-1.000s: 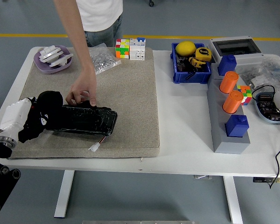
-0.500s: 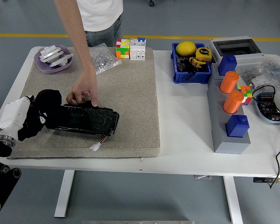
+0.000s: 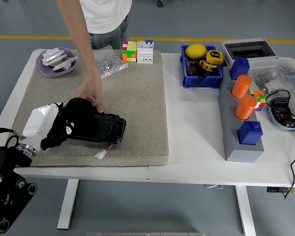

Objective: Pick the rag up,wipe the panel,place it on the desk

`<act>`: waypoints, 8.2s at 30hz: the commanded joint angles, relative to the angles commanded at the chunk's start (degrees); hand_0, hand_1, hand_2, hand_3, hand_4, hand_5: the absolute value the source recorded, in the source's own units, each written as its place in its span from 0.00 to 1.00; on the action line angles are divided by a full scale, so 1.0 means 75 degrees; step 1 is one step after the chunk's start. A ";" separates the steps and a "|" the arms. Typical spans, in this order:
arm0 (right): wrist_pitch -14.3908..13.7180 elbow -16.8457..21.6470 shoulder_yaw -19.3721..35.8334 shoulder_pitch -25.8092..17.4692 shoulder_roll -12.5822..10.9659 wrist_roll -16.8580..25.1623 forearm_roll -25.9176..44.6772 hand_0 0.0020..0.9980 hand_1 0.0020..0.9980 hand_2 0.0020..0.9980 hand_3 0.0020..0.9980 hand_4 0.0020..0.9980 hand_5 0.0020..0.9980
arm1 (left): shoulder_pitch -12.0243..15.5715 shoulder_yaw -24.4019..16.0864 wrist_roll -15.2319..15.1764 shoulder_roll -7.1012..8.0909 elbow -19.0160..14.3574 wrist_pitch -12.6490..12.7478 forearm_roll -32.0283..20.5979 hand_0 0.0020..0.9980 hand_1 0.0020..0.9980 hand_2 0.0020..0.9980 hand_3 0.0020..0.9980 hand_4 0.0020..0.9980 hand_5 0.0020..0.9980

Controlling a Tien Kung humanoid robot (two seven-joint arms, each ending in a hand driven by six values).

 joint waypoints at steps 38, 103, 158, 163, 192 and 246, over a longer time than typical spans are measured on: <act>0.0025 0.0000 0.0128 -0.0003 0.0001 0.0009 -0.0111 0.51 0.56 0.65 0.55 0.93 0.41 | -0.0354 0.1615 0.0304 -0.0063 -0.0793 -0.0053 0.0134 0.26 0.25 0.52 0.44 0.03 0.00; 0.0124 0.0000 0.0899 -0.0105 0.0033 0.0034 -0.0754 0.52 0.56 0.65 0.55 0.93 0.41 | 0.0303 -0.1979 0.0310 -0.0261 0.0597 0.0088 0.0812 0.26 0.26 0.52 0.44 0.04 0.00; 0.0180 0.0000 0.1049 -0.0066 -0.0012 0.0050 -0.0902 0.52 0.56 0.65 0.55 0.94 0.41 | -0.0118 0.1657 0.0891 -0.0210 -0.1332 -0.0324 0.0680 0.26 0.27 0.52 0.45 0.08 0.00; 0.0171 0.0000 0.0981 -0.0063 -0.0008 0.0045 -0.0848 0.52 0.56 0.65 0.55 0.94 0.41 | -0.0107 0.1643 0.0889 -0.0245 -0.1280 -0.0306 0.0688 0.26 0.27 0.52 0.45 0.08 0.00; 0.0239 0.0000 0.1307 -0.0055 -0.0024 0.0080 -0.1260 0.52 0.56 0.65 0.55 0.94 0.41 | 0.0076 -0.0206 0.0668 -0.0243 -0.0075 0.0017 0.0829 0.27 0.27 0.52 0.45 0.08 0.00; 0.0170 0.0000 0.1400 -0.0084 0.0032 0.0040 -0.1370 0.52 0.55 0.65 0.55 0.94 0.41 | -0.0074 -0.2217 -0.0475 0.0011 0.2142 0.0359 -0.0275 0.63 0.78 0.77 0.72 0.84 0.20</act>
